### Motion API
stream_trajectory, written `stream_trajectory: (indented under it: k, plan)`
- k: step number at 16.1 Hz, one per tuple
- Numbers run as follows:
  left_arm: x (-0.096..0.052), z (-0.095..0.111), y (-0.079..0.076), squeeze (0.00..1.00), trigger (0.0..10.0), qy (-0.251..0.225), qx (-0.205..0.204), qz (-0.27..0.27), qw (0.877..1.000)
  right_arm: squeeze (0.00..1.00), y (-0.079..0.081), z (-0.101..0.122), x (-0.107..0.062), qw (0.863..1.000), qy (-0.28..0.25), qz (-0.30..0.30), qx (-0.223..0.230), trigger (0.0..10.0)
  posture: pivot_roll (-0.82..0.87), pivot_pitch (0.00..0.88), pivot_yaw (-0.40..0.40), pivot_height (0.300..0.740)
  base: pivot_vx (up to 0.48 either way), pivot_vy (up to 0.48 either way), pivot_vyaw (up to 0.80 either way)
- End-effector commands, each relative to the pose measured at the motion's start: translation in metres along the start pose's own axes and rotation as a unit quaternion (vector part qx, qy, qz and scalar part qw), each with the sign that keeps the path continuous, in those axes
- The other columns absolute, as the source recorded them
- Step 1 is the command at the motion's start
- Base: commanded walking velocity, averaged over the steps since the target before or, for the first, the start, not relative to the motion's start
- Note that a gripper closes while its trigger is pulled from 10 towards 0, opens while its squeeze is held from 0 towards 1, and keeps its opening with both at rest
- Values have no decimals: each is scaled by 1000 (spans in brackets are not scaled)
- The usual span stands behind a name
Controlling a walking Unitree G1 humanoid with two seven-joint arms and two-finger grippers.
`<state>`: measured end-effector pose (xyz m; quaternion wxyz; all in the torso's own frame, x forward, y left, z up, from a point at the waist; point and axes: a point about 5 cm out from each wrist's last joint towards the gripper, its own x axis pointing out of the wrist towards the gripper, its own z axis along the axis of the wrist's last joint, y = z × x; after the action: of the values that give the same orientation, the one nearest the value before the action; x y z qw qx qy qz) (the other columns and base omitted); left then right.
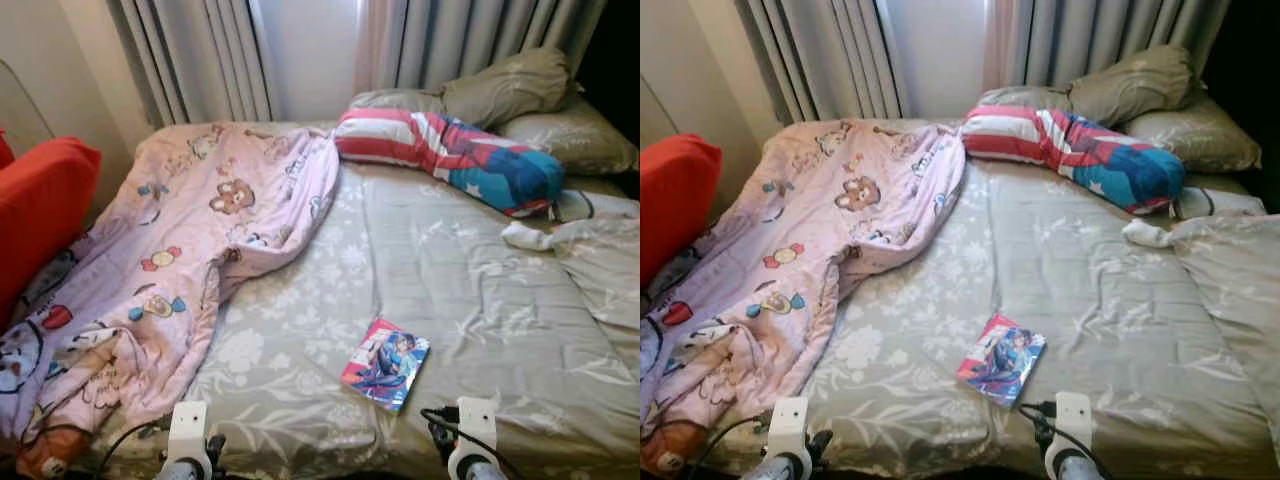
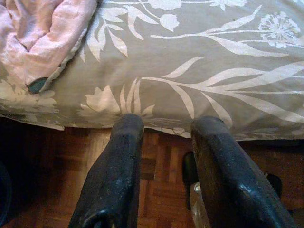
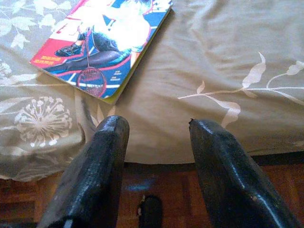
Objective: Clean up the room
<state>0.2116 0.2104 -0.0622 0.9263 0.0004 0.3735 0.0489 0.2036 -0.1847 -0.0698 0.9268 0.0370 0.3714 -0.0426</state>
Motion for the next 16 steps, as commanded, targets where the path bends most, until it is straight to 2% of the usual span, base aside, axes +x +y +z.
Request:
stream_trajectory:
  k: [1, 4, 5, 16]
  plan:
    - [-1, -3, 2, 0, 10000, 4, 0, 3, 1000, 0, 3, -4, -1, 1000, 7, 5, -8, 10000, 69, 0, 31, 740, 0, 0, 0]
    - [-1, -4, 3, 0, 10000, 6, -1, 6, 1000, 0, 3, -4, -1, 1000, 3, 3, -6, 10000, 69, 0, 30, 740, 0, 0, 750]
    - [-1, -4, 3, 0, 10000, 5, -2, 6, 1000, 0, 2, -4, -1, 1000, 2, -2, 10, 10000, 68, 0, 30, 740, 0, 0, 0]
    - [-1, -3, 2, 0, 10000, 3, -4, 8, 1000, 0, 4, 1, 0, 1000, -4, 3, 8, 10000, 70, 0, 26, 740, 0, 0, 0]
